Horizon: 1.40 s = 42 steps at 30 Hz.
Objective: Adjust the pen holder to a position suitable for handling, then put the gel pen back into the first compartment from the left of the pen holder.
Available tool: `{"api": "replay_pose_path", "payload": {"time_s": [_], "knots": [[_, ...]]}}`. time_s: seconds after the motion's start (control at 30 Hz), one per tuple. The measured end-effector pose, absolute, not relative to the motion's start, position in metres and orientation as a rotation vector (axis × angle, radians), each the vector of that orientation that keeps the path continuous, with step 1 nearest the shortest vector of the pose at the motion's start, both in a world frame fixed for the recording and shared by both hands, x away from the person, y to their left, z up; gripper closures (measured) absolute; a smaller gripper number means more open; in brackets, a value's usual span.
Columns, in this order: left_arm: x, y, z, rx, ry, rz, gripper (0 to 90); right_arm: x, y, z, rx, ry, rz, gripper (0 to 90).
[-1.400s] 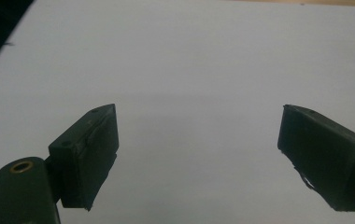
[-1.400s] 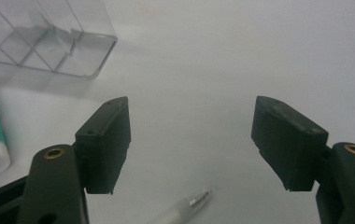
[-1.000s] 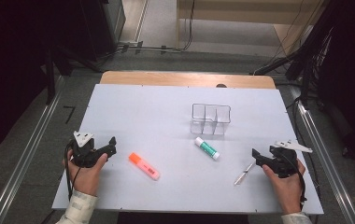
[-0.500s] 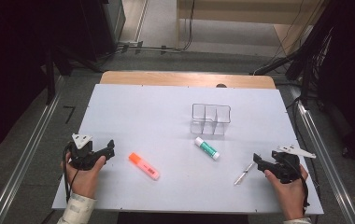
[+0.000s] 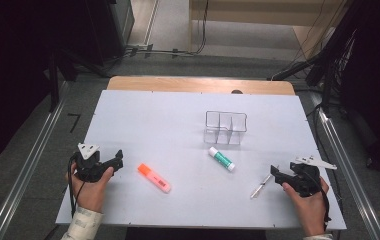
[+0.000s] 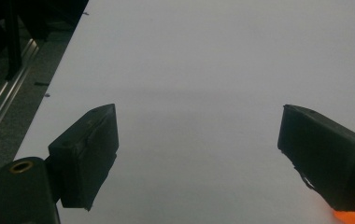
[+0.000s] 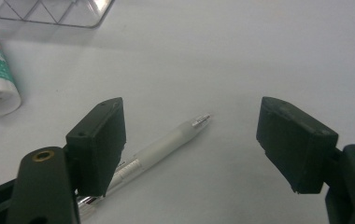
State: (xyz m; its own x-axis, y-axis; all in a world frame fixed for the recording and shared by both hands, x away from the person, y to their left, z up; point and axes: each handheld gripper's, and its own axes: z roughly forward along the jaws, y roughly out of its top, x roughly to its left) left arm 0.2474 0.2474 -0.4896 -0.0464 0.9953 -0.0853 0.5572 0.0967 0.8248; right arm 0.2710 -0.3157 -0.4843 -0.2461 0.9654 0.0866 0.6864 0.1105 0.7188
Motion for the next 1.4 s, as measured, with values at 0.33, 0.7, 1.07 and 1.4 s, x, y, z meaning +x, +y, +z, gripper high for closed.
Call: {"api": "replay_pose_path", "payload": {"time_s": [0.33, 0.7, 1.07, 1.4], "knots": [[0.247, 0.247, -0.489, 1.541, 1.689, 0.812, 12.6, 0.269, -0.314, -0.485, 1.606, 2.002, 0.924, 22.8], [0.248, 0.247, -0.490, 1.545, 1.684, 0.810, 12.6, 0.265, -0.308, -0.486, 1.607, 2.013, 0.916, 21.9], [0.248, 0.247, -0.490, 1.548, 1.684, 0.808, 12.6, 0.265, -0.305, -0.488, 1.606, 2.016, 0.918, 20.4], [0.248, 0.246, -0.490, 1.549, 1.683, 0.807, 12.6, 0.264, -0.299, -0.493, 1.628, 2.014, 0.884, 18.2]]}}
